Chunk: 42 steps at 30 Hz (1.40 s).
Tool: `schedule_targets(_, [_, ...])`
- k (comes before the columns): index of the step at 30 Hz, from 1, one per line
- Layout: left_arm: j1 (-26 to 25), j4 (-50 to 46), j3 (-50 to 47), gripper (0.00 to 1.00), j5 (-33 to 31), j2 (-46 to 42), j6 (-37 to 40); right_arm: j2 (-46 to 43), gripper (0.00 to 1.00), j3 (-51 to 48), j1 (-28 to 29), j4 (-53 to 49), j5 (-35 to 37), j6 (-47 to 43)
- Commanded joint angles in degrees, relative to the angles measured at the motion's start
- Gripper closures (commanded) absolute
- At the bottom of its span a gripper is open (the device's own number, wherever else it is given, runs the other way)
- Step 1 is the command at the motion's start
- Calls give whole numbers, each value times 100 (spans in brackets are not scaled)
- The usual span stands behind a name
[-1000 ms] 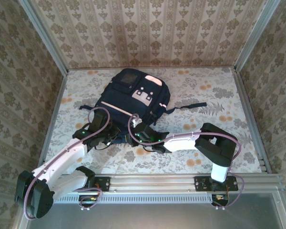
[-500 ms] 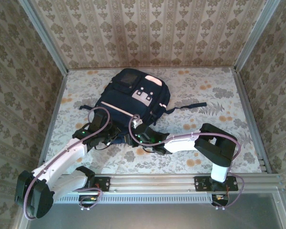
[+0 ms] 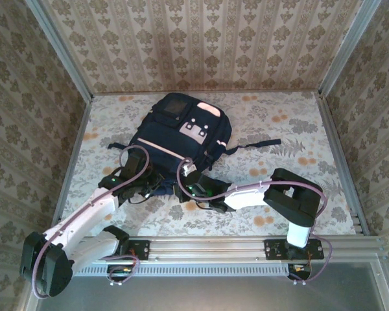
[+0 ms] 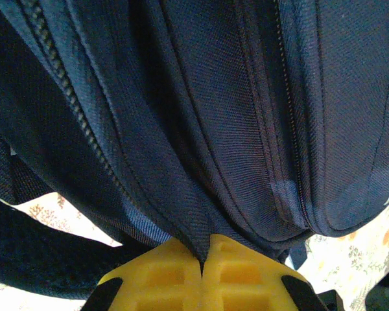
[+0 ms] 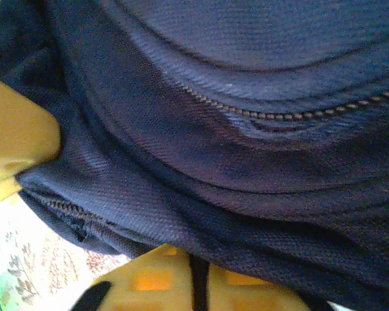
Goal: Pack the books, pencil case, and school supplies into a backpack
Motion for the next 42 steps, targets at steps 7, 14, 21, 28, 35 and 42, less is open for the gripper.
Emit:
schedule_targets(7, [279,-168,129,99,-119,-374,265,-471,100,0,6,-1104,407,-192])
schedule_targets(14, [513,-270,10,100,-31,-492,417,-793,100,-57,-250,-1796,336,-240])
schedule_targets(21, [516,-296,5,100,26,-516,477,-882,100,64,-383,-2067,135,-411])
schedule_targets(28, [771,-419,-13,100,87,-630,597,-1044,100,-17,-552,-2211,85,-534])
schedule_targets(35, [946,-553,75,85,186,-684,1106,-1097,100,-26,-629,-1984,-433,-677])
schedule_targets(42, [734,-850,243,42,558,-774,938,-912,100,244,-330,-1918,-590,-573])
